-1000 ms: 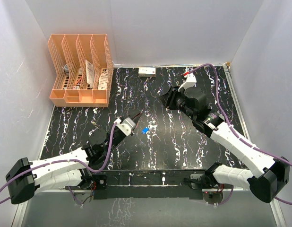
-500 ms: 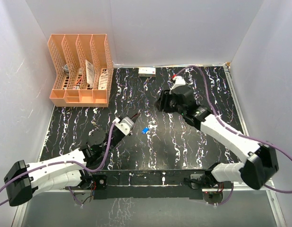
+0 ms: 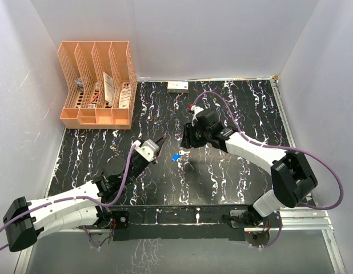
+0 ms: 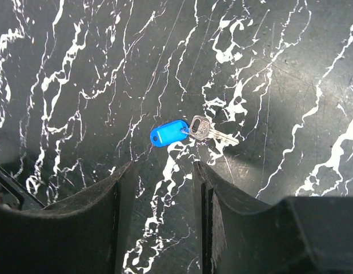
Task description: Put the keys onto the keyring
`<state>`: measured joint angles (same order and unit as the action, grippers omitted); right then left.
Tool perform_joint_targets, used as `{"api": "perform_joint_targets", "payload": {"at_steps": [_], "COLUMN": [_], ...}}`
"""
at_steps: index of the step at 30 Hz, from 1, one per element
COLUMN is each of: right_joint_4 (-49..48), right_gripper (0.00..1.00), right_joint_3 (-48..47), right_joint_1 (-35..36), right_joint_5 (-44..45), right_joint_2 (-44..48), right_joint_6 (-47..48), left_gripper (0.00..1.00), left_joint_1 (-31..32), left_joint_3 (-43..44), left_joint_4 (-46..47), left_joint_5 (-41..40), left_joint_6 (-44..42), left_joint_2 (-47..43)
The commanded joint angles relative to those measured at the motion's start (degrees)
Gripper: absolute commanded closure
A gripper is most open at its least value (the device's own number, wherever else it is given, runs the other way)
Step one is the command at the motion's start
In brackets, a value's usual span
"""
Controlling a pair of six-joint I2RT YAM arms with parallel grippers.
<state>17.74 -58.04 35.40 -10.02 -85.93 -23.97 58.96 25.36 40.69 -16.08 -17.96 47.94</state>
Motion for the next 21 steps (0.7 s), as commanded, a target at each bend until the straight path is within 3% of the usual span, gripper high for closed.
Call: {"api": "perform_joint_targets", "payload": {"at_steps": [1, 21], "right_joint_4": [-5.9, -12.2], "right_gripper": [0.59, 0.57], "right_joint_3": [1.8, 1.5], "right_joint_1": [0.0, 0.9], "right_joint_5": [-4.1, -7.0], "right_joint_2": [-1.6, -10.2], "right_joint_6": [7.6, 18.8], "left_gripper": [1.0, 1.0], "left_joint_1": [-0.3, -0.4], "left_joint_3": [0.0, -0.4], "left_joint_4": [0.6, 1.2], "left_joint_5": [-1.2, -1.5], "left_joint_6": [1.3, 2.0], "left_joint_2": [-1.9, -1.6]}}
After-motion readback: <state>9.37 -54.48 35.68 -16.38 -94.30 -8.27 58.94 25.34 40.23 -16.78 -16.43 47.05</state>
